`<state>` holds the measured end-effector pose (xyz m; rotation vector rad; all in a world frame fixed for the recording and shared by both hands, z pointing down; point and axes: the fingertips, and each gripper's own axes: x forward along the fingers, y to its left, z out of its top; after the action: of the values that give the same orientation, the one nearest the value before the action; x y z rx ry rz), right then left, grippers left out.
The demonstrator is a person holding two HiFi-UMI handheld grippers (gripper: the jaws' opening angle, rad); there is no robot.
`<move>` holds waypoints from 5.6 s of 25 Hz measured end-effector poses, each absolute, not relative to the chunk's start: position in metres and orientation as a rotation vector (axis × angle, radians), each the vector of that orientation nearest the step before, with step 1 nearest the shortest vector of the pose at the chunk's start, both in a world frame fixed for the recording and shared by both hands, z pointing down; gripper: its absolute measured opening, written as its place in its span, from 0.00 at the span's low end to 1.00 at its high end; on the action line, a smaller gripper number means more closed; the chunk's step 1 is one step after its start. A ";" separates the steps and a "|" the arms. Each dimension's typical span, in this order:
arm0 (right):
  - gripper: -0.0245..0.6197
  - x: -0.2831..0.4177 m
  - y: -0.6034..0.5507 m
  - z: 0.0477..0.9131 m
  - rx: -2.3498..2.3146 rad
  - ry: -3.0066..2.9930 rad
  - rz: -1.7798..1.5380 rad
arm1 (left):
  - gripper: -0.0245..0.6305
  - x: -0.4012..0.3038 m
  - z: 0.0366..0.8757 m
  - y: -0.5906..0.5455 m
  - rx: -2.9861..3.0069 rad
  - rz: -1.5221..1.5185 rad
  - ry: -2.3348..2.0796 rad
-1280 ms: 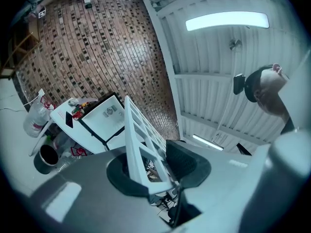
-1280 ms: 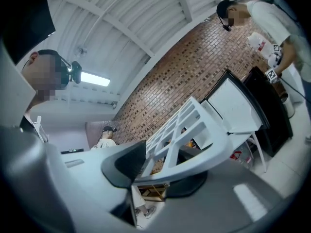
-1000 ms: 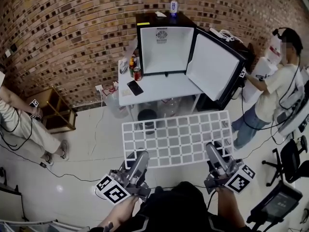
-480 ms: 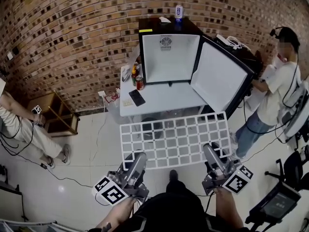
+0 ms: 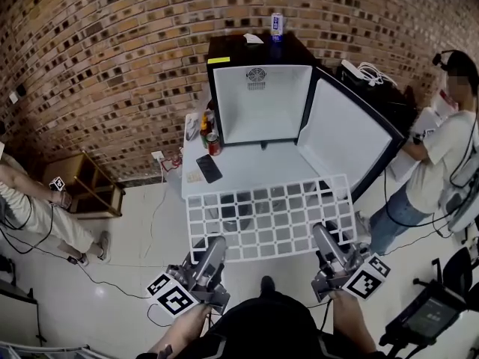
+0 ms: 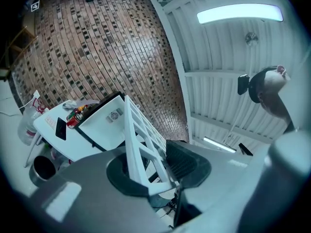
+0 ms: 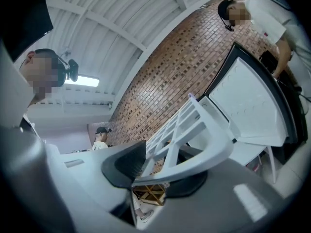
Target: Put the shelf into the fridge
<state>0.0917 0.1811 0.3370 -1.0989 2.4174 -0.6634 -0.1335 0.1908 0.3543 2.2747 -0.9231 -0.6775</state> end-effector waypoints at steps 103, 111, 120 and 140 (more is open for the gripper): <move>0.23 0.121 -0.292 0.407 -1.183 2.290 -0.980 | 0.19 -0.100 0.414 -0.283 2.131 -0.386 -0.871; 0.23 0.124 -0.301 0.409 -1.184 2.275 -1.006 | 0.19 -0.098 0.414 -0.293 2.116 -0.380 -0.878; 0.23 0.124 -0.307 0.405 -1.170 2.283 -1.011 | 0.19 -0.096 0.413 -0.298 2.098 -0.395 -0.889; 0.23 0.121 -0.339 0.404 -1.258 2.198 -1.002 | 0.20 -0.105 0.413 -0.326 2.052 -0.423 -1.010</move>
<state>0.1208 -0.3387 0.4045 -1.2576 2.1975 -1.0024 -0.1046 -0.3263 0.4128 2.0524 -1.0102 -0.4226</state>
